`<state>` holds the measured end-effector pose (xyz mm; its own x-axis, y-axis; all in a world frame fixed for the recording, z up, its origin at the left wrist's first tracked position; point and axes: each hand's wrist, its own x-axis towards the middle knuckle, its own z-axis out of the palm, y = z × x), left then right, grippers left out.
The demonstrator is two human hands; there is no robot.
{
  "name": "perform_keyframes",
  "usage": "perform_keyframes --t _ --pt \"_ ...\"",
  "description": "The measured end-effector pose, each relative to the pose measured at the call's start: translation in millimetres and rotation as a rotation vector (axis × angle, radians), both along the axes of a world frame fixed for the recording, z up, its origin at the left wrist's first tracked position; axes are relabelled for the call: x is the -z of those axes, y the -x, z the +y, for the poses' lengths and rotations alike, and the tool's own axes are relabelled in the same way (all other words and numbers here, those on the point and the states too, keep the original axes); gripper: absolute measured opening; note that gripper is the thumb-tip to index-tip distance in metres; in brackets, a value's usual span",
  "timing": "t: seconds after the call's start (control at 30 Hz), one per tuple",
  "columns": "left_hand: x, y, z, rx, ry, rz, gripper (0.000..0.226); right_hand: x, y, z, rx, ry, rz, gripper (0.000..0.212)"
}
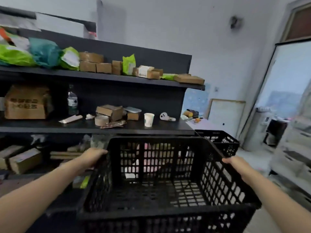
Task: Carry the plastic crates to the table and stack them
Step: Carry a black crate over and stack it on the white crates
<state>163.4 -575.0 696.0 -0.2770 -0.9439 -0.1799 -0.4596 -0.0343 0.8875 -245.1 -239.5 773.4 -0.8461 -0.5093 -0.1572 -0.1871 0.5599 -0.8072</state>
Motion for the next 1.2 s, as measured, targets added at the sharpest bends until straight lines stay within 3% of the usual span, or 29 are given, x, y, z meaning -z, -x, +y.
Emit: perform_keyframes --t 0.07,0.17,0.27,0.37,0.47,0.53,0.77,0.9,1.03,1.2 --pt "-39.0 64.7 56.6 0.167 0.006 -0.07 0.026 29.5 48.9 24.7 0.042 -0.082 -0.022 0.031" --pt "-18.7 164.2 42.7 0.304 0.047 -0.204 0.026 47.8 94.7 60.2 0.191 -0.119 -0.07 0.021" --pt "8.7 257.0 25.0 0.485 -0.021 -0.209 0.025 56.6 136.3 81.1 0.344 -0.111 -0.11 0.033" --pt "17.0 350.1 18.5 0.602 -0.018 -0.274 0.022 57.3 189.8 96.4 0.47 -0.123 -0.106 0.029" --pt "31.2 442.0 4.0 0.659 -0.108 -0.256 0.036 50.3 235.0 113.9 0.616 -0.1 -0.122 0.028" --pt "41.8 499.9 -6.8 0.677 -0.19 -0.208 0.042 45.8 261.8 122.0 0.673 -0.095 -0.112 0.031" --pt "9.9 681.4 22.0 0.695 -0.236 -0.158 0.029 51.7 384.2 130.8 0.795 -0.056 -0.127 0.021" --pt "18.0 775.6 9.0 0.63 -0.287 -0.121 0.029 59.1 488.6 123.3 0.77 -0.055 -0.163 0.018" --pt "14.7 857.1 -11.0 0.6 -0.363 -0.079 0.028 65.1 607.5 107.0 0.702 -0.07 -0.227 0.029" --pt "13.7 922.3 -61.8 0.578 -0.426 -0.092 0.031 46.7 714.6 49.1 0.616 -0.086 -0.226 0.025"
